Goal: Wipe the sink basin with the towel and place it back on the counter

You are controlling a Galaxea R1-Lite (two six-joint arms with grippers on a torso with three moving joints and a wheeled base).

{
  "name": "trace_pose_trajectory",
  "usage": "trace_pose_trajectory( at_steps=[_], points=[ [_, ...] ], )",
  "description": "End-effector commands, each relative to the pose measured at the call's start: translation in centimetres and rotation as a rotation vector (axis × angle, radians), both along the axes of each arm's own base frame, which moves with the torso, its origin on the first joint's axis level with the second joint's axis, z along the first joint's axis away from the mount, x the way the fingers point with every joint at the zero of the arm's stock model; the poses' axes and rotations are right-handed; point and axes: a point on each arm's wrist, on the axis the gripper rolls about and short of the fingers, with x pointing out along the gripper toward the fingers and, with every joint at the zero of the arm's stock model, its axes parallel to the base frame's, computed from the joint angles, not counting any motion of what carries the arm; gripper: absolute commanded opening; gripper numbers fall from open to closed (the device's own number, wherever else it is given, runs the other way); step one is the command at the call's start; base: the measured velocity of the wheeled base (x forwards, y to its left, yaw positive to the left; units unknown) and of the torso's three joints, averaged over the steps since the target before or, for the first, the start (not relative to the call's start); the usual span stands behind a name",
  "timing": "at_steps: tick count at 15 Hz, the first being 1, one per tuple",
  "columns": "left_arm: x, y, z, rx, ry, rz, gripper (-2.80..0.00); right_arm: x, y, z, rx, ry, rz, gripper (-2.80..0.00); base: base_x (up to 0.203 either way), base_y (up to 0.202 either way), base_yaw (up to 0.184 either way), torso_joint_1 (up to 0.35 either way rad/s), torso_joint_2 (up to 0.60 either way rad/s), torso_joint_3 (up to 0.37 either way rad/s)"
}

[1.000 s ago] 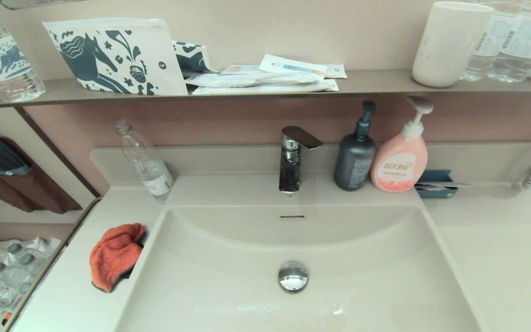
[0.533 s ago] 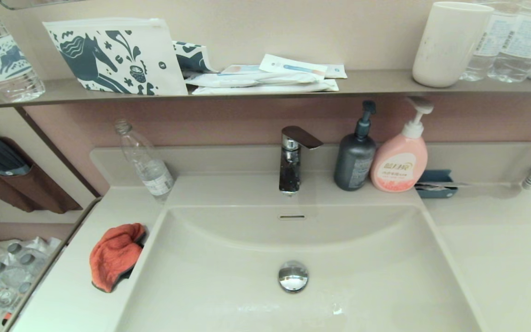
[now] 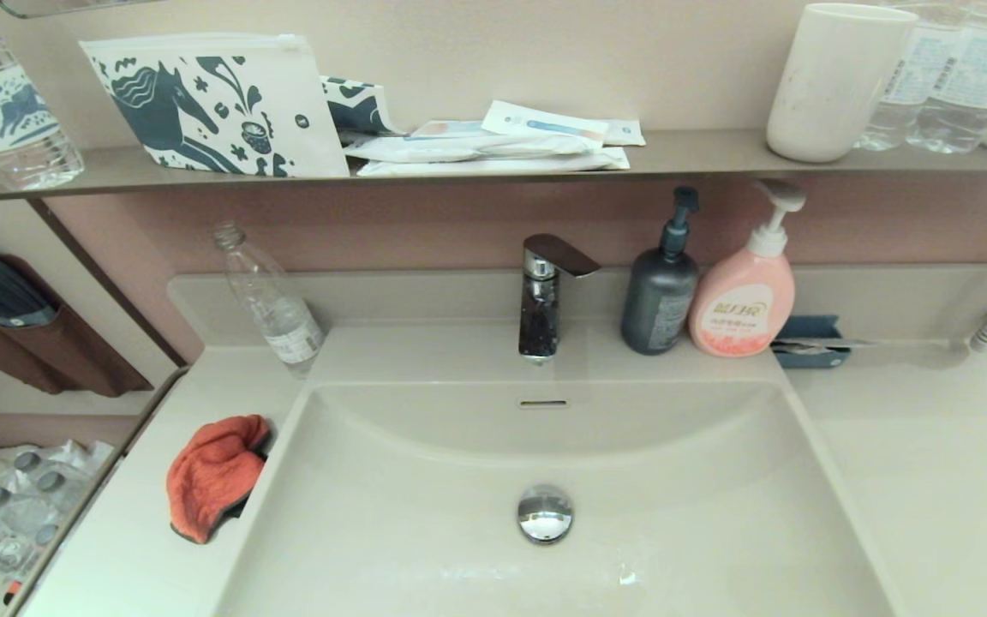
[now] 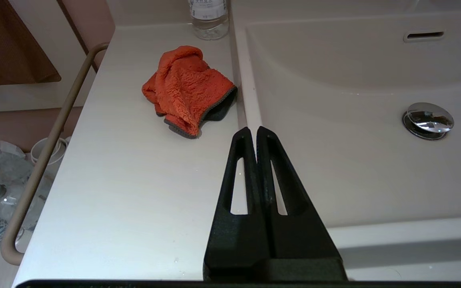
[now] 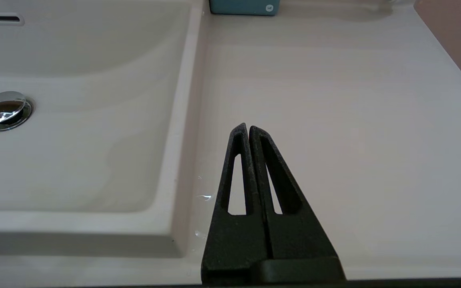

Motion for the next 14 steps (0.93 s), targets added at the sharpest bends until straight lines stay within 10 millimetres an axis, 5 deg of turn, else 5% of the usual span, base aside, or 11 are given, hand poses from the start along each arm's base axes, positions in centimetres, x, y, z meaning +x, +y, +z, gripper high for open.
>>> trace_pose_trajectory(
  at_steps=[1,14],
  points=[
    [0.01,0.0,0.02,-0.003,-0.001,0.0,-2.8,0.01,0.0,0.01,0.0,0.001,0.001,-2.8,0.0,0.0,0.0,0.0,0.0,0.0],
    [0.01,0.01,0.01,-0.014,0.002,0.003,-2.8,0.01,-0.03,0.01,0.038,0.001,-0.011,-2.8,0.0,0.0,0.0,0.0,0.0,0.0]
  ],
)
